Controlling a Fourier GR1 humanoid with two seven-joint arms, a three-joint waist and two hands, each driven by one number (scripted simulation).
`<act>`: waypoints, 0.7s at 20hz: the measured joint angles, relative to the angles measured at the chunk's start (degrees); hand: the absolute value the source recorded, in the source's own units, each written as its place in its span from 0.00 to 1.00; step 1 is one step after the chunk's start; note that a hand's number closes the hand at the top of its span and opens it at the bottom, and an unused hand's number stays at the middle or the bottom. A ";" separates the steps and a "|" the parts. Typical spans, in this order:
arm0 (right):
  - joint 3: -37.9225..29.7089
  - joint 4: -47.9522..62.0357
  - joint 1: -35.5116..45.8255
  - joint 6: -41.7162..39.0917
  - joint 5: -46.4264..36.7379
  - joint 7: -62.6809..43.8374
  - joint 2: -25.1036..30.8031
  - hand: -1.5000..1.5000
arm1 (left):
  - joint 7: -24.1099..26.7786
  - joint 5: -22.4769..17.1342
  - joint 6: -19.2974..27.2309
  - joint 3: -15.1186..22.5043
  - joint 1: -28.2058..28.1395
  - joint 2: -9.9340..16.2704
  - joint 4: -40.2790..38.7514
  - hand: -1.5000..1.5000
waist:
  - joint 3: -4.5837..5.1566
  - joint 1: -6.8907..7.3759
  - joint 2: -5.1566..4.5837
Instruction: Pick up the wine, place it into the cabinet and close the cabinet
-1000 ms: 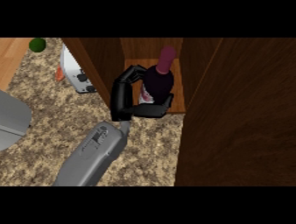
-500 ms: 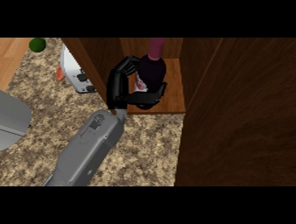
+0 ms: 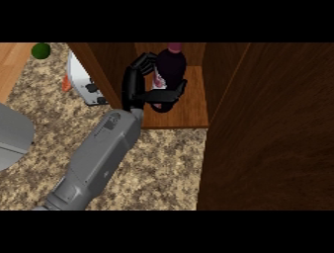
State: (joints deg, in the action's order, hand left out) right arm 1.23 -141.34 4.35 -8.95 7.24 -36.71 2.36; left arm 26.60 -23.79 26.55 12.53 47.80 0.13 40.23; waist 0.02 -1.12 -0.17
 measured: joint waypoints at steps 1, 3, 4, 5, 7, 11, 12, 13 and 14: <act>-0.36 -0.05 1.15 0.29 0.13 -1.10 0.39 0.00 | 0.54 -0.50 0.53 0.37 0.26 -0.01 -0.49 1.00 | -0.01 -0.06 0.02; -0.83 -0.05 0.42 -0.05 0.35 -0.66 0.34 0.00 | 1.42 -0.68 0.29 -0.10 1.26 0.00 -2.14 1.00 | 0.00 -0.12 0.03; -0.31 0.05 0.22 -0.08 0.31 -0.29 -0.04 0.00 | 1.56 -0.83 0.36 -0.35 2.00 -0.01 -2.94 1.00 | 0.00 -0.12 0.01; -0.20 0.04 0.28 -0.25 0.39 -0.45 0.04 0.00 | 1.75 -0.73 0.50 -0.74 3.27 -0.02 -4.27 1.00 | 0.00 -0.22 -0.02; 0.00 0.15 0.25 -0.43 0.41 0.03 -0.17 0.00 | 3.94 -0.52 1.19 -1.25 4.87 -0.03 -6.67 1.00 | 0.00 -0.47 -0.10; 0.32 0.04 -0.22 -0.88 0.60 0.41 -0.28 0.00 | 8.26 -0.40 1.65 -3.24 7.91 0.12 -11.94 1.00 | 0.01 -1.07 -0.24; 0.15 0.19 0.28 -0.86 0.58 0.30 -0.19 0.00 | 9.63 -0.53 1.75 -3.74 8.30 0.05 -13.01 1.00 | 0.00 -1.05 -0.26; 0.58 0.30 -0.42 -1.34 0.52 1.12 -0.38 0.00 | 10.23 -0.54 2.18 -4.19 9.33 0.03 -14.32 1.00 | 0.01 -1.14 -0.31; 0.23 0.42 -0.52 -1.71 0.58 1.49 -0.22 0.00 | 10.89 -0.48 2.14 -4.68 10.04 -0.01 -15.52 1.00 | 0.00 -1.11 -0.30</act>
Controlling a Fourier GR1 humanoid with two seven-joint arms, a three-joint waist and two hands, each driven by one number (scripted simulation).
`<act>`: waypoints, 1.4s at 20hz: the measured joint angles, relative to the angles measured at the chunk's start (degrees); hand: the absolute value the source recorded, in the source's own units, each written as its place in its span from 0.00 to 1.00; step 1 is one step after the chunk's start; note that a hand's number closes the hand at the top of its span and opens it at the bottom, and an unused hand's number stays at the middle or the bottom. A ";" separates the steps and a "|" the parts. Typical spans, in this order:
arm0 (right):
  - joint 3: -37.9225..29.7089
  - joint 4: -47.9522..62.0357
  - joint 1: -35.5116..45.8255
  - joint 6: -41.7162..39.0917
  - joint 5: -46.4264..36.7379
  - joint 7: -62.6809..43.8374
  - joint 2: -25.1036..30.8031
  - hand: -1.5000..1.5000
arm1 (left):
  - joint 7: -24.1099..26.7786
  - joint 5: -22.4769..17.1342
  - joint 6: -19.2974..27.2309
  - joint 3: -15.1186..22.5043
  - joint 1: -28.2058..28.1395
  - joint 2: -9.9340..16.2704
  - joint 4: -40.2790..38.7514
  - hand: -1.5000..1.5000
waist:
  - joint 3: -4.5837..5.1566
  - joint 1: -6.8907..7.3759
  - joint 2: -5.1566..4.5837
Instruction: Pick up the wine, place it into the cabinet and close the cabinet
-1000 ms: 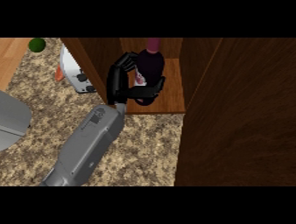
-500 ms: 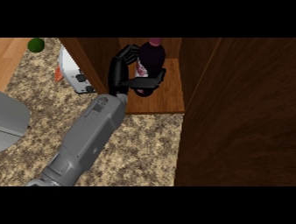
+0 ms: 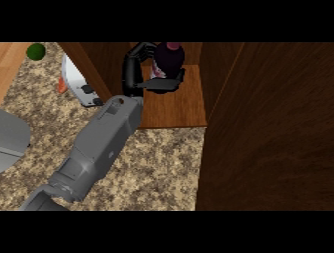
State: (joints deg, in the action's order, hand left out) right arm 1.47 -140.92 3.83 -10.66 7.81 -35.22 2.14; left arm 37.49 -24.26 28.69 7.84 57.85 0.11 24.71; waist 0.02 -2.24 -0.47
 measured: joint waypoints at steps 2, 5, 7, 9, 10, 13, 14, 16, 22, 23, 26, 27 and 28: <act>0.46 0.12 0.16 -0.04 0.01 -0.02 -0.20 0.00 | 0.98 -0.53 -0.25 -0.64 1.30 0.13 -1.97 1.00 | 0.00 -0.07 -0.05; 1.63 0.24 -0.20 0.52 -0.21 0.12 -1.04 0.00 | 1.61 -0.62 -0.93 -1.89 3.48 0.13 -5.13 1.00 | 0.02 -0.13 -0.11; 2.22 0.06 -0.58 0.69 -0.20 -0.21 -1.21 0.00 | 1.97 -1.55 -1.49 -3.18 4.36 0.00 -6.58 1.00 | 0.02 -0.44 -0.15; 2.12 0.05 -0.31 0.54 -0.16 0.01 -1.13 0.00 | 1.95 -2.41 -2.36 -4.72 5.28 0.14 -7.87 1.00 | 0.00 -0.55 -0.21; 2.27 0.10 -0.18 0.70 -0.20 -0.12 -1.26 0.00 | 1.62 -2.87 -3.05 -5.46 5.72 0.35 -8.40 1.00 | -0.02 -0.56 -0.23; 2.59 0.40 0.08 0.81 -0.37 0.29 -1.52 0.00 | 1.95 -3.79 -4.79 -7.12 6.27 0.01 -9.66 1.00 | -0.12 -0.59 -0.23; 3.08 0.50 0.14 0.86 -0.47 0.57 -1.66 0.00 | 2.44 -4.27 -5.28 -7.62 6.38 -0.14 -10.15 1.00 | -0.11 -0.83 -0.30; 2.98 0.37 0.90 1.08 -0.42 -0.17 -1.39 0.00 | 3.22 -4.58 -6.41 -8.49 6.49 -0.12 -10.97 1.00 | -0.12 -0.85 -0.30; 2.82 0.49 0.15 0.57 -0.34 0.50 -1.42 0.00 | 4.82 -4.67 -7.65 -10.24 7.52 -0.07 -13.48 1.00 | -0.17 -1.16 -0.34; 2.99 0.58 0.56 0.61 -0.40 0.36 -1.42 0.00 | 5.38 -4.75 -7.39 -10.43 7.75 -0.13 -13.88 1.00 | -0.14 -1.28 -0.40; 2.59 0.58 0.08 0.13 -0.31 0.84 -1.17 0.00 | 6.38 -4.32 -7.42 -10.70 7.53 -0.11 -15.08 1.00 | -0.13 -1.37 -0.43; 2.93 0.60 0.45 0.38 -0.37 0.50 -1.28 0.00 | 6.53 -4.11 -7.01 -10.72 7.67 -0.10 -15.51 0.00 | -0.12 -1.38 -0.45; 2.48 0.65 0.53 0.19 -0.35 0.70 -1.06 0.00 | 6.23 -3.95 -6.95 -10.76 7.82 -0.01 -15.93 0.00 | -0.13 -1.36 -0.46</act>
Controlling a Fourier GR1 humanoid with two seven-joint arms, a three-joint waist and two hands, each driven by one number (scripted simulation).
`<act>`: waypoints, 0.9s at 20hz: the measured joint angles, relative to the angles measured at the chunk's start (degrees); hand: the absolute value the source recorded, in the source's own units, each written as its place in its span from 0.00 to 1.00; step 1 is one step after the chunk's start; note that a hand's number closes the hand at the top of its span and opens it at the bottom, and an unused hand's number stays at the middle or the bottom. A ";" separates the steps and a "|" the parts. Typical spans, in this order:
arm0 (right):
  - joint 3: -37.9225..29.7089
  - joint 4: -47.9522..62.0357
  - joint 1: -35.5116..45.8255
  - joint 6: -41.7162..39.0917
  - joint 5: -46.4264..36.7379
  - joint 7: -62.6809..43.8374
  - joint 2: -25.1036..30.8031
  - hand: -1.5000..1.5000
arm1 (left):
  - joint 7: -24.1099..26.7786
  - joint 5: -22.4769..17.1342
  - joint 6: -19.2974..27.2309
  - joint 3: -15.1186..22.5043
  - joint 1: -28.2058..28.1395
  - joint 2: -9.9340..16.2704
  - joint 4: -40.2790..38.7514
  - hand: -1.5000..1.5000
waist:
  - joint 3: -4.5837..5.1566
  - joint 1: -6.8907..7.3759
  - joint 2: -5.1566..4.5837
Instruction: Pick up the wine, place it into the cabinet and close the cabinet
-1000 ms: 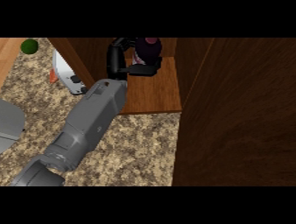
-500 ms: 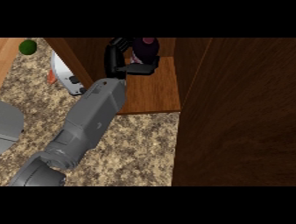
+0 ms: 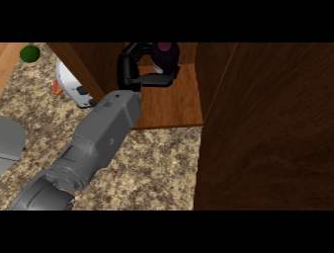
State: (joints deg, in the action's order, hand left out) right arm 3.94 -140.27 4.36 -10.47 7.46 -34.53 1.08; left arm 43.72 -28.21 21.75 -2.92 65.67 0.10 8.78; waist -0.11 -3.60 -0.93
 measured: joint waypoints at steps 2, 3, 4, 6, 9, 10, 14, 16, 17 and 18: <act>0.57 -0.04 -0.33 0.15 -0.05 -0.03 -0.28 0.00 | -0.39 0.32 0.75 -0.05 0.07 -0.11 -0.80 0.00 | -0.03 -0.02 0.03; 0.46 -0.04 0.23 0.33 -0.03 -0.45 -0.21 0.00 | -0.34 0.47 1.46 -0.09 0.17 -0.10 -1.16 0.00 | -0.02 -0.04 -0.02; 0.42 -0.09 0.70 0.59 -0.01 -0.90 -0.18 0.00 | -0.22 0.77 2.03 0.01 0.19 -0.06 -1.46 0.00 | -0.03 -0.07 -0.01; 0.39 -0.19 0.48 0.27 0.05 -0.93 0.09 0.00 | -0.70 1.12 3.44 0.11 0.59 -0.08 -2.22 0.00 | 0.03 -0.16 -0.09; 0.79 0.19 0.40 0.33 -0.21 -0.18 -0.29 0.00 | -0.55 1.95 4.27 0.45 0.40 0.06 -2.85 0.00 | -0.01 -0.18 -0.16; 0.51 0.19 0.22 0.15 -0.15 0.06 -0.22 0.00 | -0.38 2.18 4.51 0.53 0.15 0.12 -3.14 0.00 | -0.01 -0.38 -0.24; 0.89 0.21 0.27 0.37 -0.17 0.34 -0.55 0.00 | -0.49 3.31 5.39 1.13 -0.12 0.32 -4.04 0.00 | -0.01 -0.72 -0.38; 0.97 0.20 0.64 0.54 -0.16 0.01 -0.57 0.00 | -0.65 3.62 5.84 1.20 -0.12 0.46 -4.26 0.00 | -0.01 -0.83 -0.40; 1.04 0.24 0.34 0.19 -0.16 0.26 -0.46 0.00 | -0.25 3.79 6.49 1.24 -0.33 0.36 -4.33 0.00 | 0.00 -0.83 -0.44; 0.98 0.20 0.12 -0.07 -0.09 0.54 -0.38 0.00 | 0.13 3.90 6.27 1.24 -0.66 0.42 -4.24 0.00 | -0.04 -0.99 -0.43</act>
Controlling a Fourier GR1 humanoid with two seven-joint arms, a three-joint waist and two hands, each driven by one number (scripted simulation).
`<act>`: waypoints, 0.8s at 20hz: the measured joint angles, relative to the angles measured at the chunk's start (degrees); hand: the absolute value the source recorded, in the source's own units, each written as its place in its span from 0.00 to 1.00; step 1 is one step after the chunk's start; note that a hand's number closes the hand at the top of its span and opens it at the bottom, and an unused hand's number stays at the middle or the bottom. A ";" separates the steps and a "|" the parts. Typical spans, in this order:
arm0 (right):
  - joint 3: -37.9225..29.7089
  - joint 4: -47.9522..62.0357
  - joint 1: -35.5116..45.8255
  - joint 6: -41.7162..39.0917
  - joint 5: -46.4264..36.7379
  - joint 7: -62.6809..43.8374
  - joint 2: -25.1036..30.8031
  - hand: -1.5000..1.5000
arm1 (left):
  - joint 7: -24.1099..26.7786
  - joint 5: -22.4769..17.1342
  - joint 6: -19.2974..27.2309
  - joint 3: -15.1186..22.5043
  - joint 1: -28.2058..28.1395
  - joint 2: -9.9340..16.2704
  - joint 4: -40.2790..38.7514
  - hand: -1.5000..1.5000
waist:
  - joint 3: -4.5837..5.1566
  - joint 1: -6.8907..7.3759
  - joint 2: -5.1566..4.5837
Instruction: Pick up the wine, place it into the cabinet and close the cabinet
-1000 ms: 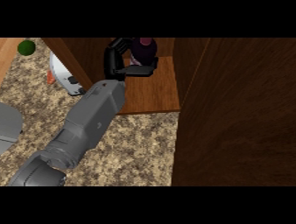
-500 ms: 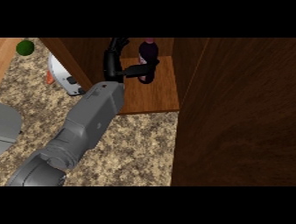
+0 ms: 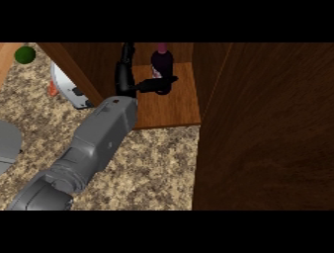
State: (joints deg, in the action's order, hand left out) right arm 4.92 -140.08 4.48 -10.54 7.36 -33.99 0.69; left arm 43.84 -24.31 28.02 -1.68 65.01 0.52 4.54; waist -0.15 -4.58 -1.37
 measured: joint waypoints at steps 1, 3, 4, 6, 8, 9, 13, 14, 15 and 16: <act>0.01 0.05 0.00 -0.14 -0.01 0.19 0.02 0.00 | 0.47 -0.04 -0.07 -0.16 -0.15 0.02 0.26 0.00 | -0.02 -0.04 -0.02; 0.10 0.33 -0.26 -0.42 -0.08 0.75 -0.07 0.00 | 1.12 -0.33 -0.25 -0.69 -0.39 -0.06 0.68 0.00 | -0.03 -0.07 -0.06; 0.04 0.30 -0.25 -0.45 -0.01 0.66 -0.05 0.00 | 1.34 -0.40 -0.27 -0.88 -0.43 -0.05 0.78 0.00 | -0.02 -0.09 -0.07; 0.34 0.31 0.54 -0.17 -0.05 0.11 -0.08 0.00 | 2.36 -0.48 -0.31 -1.21 -0.88 -0.30 1.07 0.00 | 0.01 0.02 -0.08; -0.01 0.57 0.64 -0.18 0.05 0.42 -0.16 0.00 | 2.27 -0.49 -1.43 -1.40 -0.93 -0.31 1.17 0.00 | 0.04 0.06 -0.11; -0.15 0.57 0.45 -0.34 0.12 0.53 -0.11 0.00 | 2.74 -0.33 -1.66 -1.37 -1.17 -0.43 1.24 0.00 | 0.02 0.08 -0.08; 0.78 0.53 -0.47 -0.25 0.18 1.05 -0.38 0.00 | 3.61 0.13 -3.05 -1.31 -1.55 -0.55 1.33 0.00 | 0.06 0.14 -0.06; 1.23 0.49 -0.83 -0.25 0.12 1.31 -0.46 0.00 | 3.84 0.14 -3.86 -1.39 -1.69 -0.53 1.48 0.00 | 0.06 0.10 -0.04; 1.20 0.45 -0.32 0.09 0.11 0.85 -0.50 0.00 | 4.53 0.30 -4.24 -1.32 -1.96 -0.56 1.61 0.00 | 0.04 0.09 -0.02; 1.39 0.44 0.00 0.25 0.08 0.75 -0.55 0.00 | 4.73 0.45 -4.90 -1.26 -2.04 -0.55 1.62 0.00 | 0.03 0.07 -0.02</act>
State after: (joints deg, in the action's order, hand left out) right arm 6.31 -139.64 4.48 -10.28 7.44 -33.24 0.14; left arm 48.57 -23.87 23.11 -2.94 62.97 -0.03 6.17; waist -0.13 -4.51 -1.39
